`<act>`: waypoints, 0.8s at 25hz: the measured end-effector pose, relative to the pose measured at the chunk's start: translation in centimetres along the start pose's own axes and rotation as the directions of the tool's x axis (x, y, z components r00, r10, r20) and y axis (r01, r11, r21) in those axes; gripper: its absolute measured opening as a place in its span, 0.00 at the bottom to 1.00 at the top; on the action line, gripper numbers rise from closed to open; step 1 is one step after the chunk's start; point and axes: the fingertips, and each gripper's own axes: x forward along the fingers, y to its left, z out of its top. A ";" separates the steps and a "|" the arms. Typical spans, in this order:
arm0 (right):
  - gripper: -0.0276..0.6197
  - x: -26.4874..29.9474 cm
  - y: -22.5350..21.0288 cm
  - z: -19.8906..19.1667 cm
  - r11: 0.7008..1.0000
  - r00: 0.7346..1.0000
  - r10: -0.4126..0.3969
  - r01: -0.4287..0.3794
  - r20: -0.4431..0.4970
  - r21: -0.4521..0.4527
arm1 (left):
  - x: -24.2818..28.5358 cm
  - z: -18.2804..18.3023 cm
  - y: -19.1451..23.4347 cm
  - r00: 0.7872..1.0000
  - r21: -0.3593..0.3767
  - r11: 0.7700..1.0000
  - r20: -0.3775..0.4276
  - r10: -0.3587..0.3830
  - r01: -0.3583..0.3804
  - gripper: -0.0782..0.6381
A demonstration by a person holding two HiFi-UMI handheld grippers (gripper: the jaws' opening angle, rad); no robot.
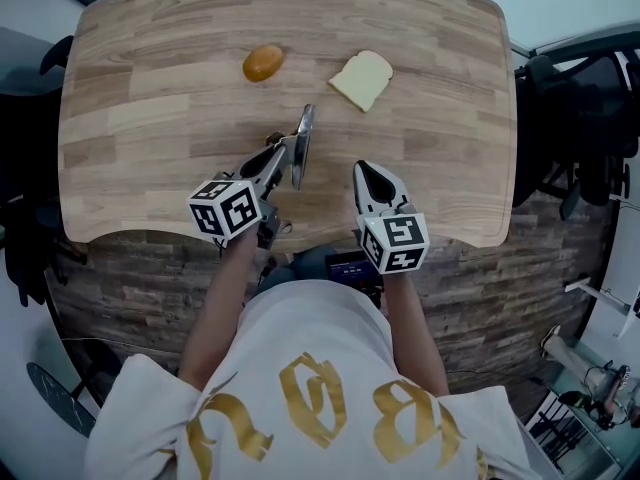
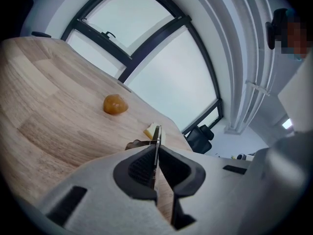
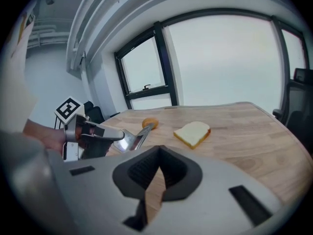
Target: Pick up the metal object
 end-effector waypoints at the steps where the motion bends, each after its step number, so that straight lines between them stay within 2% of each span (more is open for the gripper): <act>1: 0.06 -0.3 0.2 0.1 1.000 1.000 0.000 0.000 0.008 -0.003 | -0.3 0.1 -0.1 1.000 0.002 1.000 0.006 -0.001 0.001 0.15; 8: 0.06 -1.8 1.1 1.6 0.999 0.998 -0.014 0.016 0.062 -0.032 | -2.7 1.6 -1.3 0.996 -0.032 0.999 0.090 -0.020 0.023 0.15; 14: 0.06 -3.0 2.0 3.2 0.997 0.989 -0.053 0.060 0.136 -0.054 | -4.6 2.7 -2.2 0.992 -0.003 0.999 0.126 -0.031 0.032 0.15; 20: 0.06 -3.9 3.4 4.7 0.995 0.981 -0.054 0.069 0.184 -0.075 | -6.7 3.9 -3.2 0.983 0.006 0.999 0.176 -0.047 0.046 0.15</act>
